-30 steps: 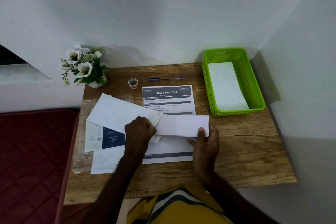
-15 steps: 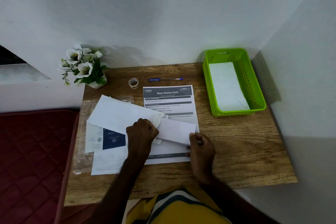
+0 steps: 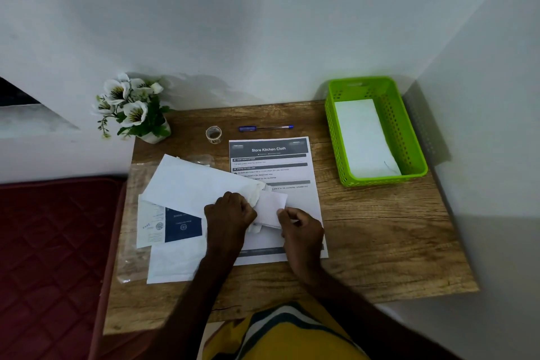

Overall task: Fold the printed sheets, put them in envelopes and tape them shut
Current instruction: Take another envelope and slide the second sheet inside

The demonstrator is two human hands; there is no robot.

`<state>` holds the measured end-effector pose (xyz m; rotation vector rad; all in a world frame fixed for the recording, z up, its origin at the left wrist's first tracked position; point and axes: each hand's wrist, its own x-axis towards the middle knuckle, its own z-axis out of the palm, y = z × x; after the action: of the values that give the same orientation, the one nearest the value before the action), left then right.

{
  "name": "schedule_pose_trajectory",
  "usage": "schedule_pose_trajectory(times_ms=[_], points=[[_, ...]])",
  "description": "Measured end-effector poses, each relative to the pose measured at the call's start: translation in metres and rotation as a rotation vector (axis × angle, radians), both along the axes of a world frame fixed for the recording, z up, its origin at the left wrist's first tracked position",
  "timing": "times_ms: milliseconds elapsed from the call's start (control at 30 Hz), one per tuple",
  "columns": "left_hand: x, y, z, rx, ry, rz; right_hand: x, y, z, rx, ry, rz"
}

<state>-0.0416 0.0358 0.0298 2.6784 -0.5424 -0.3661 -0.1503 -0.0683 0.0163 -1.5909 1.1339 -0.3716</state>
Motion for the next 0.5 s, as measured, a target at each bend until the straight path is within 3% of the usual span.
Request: schedule_pose_trajectory(times_ms=[500], points=[[-0.004, 0.002, -0.005, -0.065, 0.001, -0.056, 0.020, 0.005, 0.006, -0.059, 0.056, 0.260]])
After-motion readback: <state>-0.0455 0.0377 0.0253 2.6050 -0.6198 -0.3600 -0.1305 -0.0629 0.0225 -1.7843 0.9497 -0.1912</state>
